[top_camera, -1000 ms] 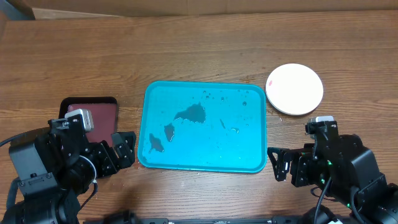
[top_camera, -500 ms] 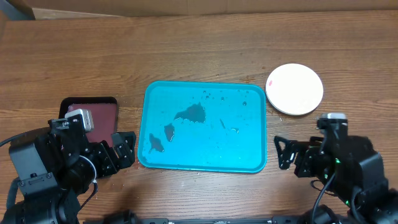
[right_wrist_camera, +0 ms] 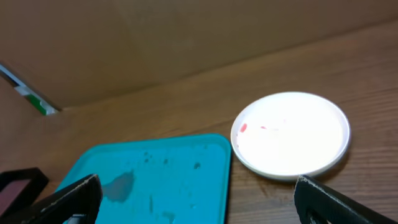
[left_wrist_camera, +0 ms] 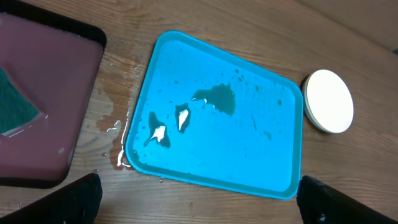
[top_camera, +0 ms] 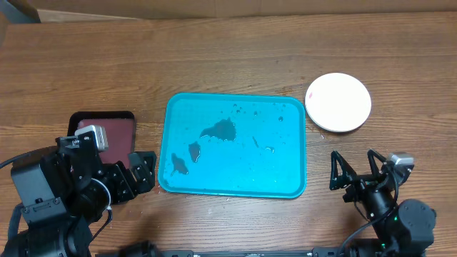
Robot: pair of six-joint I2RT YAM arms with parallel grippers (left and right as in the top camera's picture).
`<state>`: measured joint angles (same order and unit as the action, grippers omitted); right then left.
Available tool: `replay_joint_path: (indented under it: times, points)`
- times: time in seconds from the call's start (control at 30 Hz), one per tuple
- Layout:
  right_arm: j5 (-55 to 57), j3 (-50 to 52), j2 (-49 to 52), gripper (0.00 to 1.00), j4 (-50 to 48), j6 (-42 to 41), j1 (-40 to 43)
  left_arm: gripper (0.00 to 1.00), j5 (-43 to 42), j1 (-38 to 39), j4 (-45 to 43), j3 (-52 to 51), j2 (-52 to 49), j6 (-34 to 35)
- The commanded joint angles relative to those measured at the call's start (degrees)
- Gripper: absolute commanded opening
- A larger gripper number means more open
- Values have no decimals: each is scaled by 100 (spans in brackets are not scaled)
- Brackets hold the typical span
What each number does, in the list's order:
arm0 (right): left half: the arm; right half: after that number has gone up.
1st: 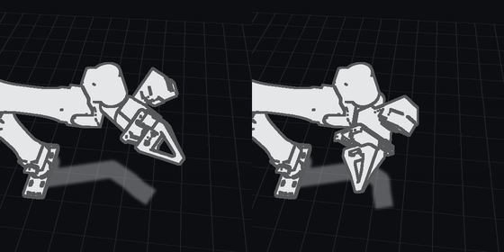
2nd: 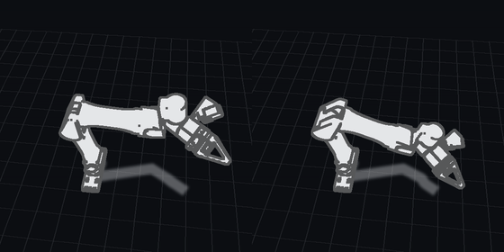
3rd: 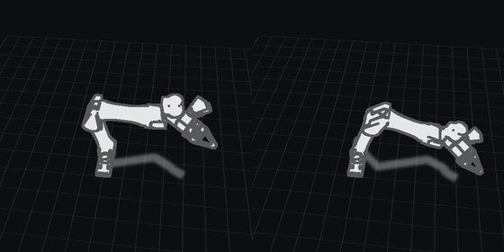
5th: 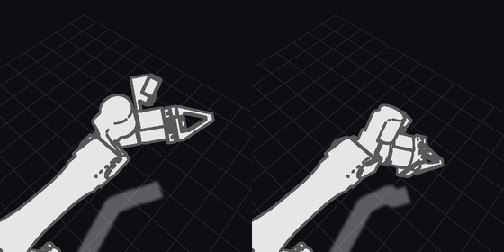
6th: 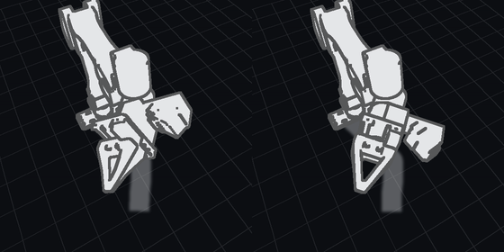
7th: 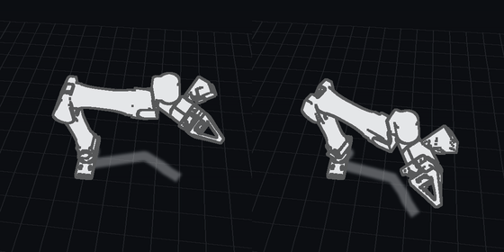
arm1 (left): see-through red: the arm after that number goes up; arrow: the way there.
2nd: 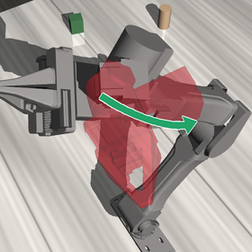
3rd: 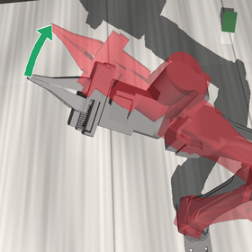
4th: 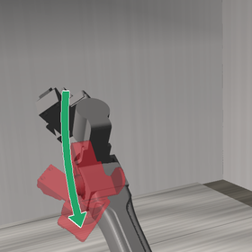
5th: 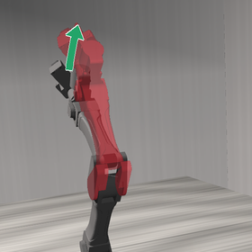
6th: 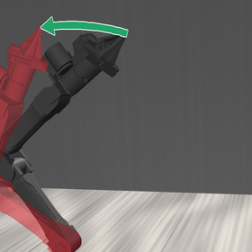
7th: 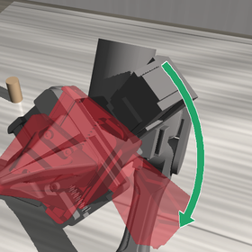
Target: Clean dirty plates on tray and stack at the side
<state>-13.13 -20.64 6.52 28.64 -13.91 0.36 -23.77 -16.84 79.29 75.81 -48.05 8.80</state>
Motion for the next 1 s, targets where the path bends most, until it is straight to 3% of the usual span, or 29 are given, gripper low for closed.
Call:
replay_joint_path:
  times: [0.0,0.43,0.97]
  points:
    - [-249,492,-417,100,-520,87,42,100,24,37,-17,-9,7,-90]
    - [-275,2022,-638,100,-3442,92,42,100,24,37,-17,-9,7,-90]
    - [601,2017,-638,100,-2428,1244,35,99,24,37,-17,-9,7,-90]
